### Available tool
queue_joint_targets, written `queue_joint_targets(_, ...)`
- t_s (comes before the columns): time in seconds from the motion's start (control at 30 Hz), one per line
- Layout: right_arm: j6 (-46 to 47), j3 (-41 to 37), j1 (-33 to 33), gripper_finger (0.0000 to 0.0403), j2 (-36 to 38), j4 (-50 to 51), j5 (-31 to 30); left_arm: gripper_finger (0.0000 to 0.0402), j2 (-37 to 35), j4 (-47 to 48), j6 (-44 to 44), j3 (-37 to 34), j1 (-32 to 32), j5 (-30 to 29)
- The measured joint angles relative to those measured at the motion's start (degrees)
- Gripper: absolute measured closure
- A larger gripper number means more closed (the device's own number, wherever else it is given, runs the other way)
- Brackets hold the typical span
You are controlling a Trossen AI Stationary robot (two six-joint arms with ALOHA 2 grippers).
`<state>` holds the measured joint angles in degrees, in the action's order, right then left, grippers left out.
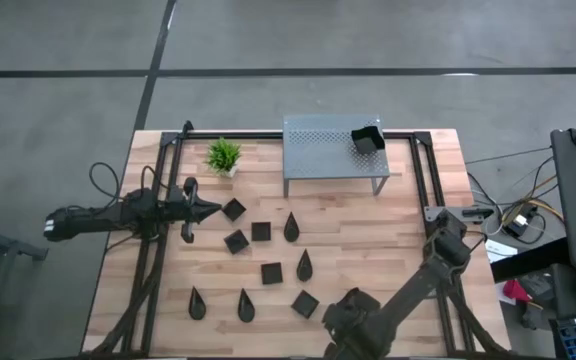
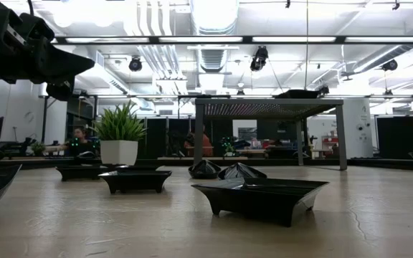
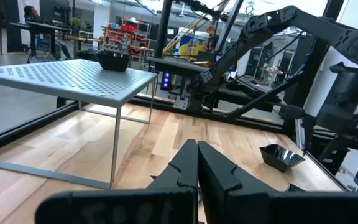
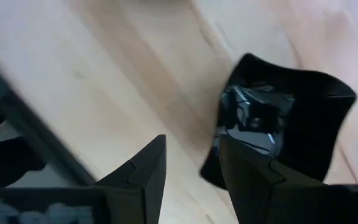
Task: Pick & Place Mini shaped plates
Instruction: Stack the black distorted square plate on top of the black distorted square plate on the shelf
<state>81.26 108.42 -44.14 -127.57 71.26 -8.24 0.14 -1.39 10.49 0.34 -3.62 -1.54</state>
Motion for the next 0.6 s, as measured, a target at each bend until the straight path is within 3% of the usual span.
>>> queue_joint_targets(0.6,0.81,-5.61,0.97,0.0279,-0.52,-1.02,1.02,0.0396,0.09,0.02,-0.01,0.0,0.04,0.0)
